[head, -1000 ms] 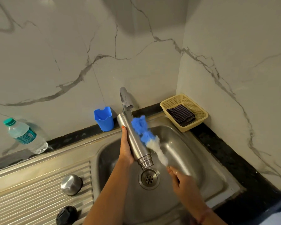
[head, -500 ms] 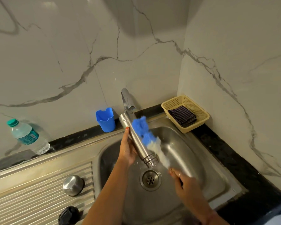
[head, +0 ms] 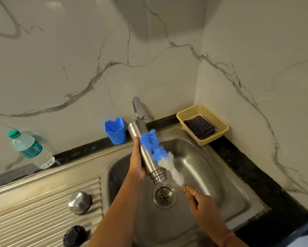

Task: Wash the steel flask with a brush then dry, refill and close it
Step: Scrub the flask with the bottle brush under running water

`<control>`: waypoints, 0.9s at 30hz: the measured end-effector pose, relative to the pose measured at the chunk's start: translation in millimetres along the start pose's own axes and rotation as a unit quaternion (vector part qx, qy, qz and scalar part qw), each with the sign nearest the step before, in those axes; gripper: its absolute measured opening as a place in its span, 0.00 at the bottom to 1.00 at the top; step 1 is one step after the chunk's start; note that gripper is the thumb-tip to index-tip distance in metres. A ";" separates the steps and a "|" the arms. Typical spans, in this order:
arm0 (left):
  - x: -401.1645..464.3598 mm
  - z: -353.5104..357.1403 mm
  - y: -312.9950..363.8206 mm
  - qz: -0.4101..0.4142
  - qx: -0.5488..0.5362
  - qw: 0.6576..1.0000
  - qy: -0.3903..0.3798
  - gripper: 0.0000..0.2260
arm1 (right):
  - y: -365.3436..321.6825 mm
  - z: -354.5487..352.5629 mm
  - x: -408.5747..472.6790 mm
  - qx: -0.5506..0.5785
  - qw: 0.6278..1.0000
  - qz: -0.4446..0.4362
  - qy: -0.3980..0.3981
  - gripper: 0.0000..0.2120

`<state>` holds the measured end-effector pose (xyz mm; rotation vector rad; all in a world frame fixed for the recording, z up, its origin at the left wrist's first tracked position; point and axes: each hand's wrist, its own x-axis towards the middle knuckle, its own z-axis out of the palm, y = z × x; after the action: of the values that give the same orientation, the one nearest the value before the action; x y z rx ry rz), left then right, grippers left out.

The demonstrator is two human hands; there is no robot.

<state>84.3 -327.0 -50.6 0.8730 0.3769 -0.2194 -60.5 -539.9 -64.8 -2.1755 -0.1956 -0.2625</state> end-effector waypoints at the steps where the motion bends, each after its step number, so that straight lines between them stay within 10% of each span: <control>1: 0.2 -0.1 -0.1 0.002 -0.005 1.000 0.001 0.35 | 3.0 2.3 3.0 -0.010 1.000 -0.004 -0.001 0.25; 6: -8.1 13.6 -3.8 0.001 0.036 0.999 0.030 0.27 | -8.8 13.0 64.3 -0.043 0.998 0.034 -0.004 0.14; 12: -0.8 5.0 5.2 0.017 -0.015 1.000 0.007 0.36 | 8.5 5.2 -0.3 -0.003 1.000 0.018 0.002 0.35; 21: -7.2 13.2 -4.4 0.030 -0.002 0.999 0.023 0.30 | -16.9 20.7 72.8 -0.055 0.998 -0.005 0.003 0.17; 27: -3.5 10.7 3.0 0.010 -0.028 1.000 0.009 0.32 | 12.7 11.6 26.0 -0.063 0.997 -0.052 0.009 0.22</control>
<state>84.6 -333.4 -40.8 0.8241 0.3890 -0.1822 -31.1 -536.6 -74.5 -2.2902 -0.2903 -0.3617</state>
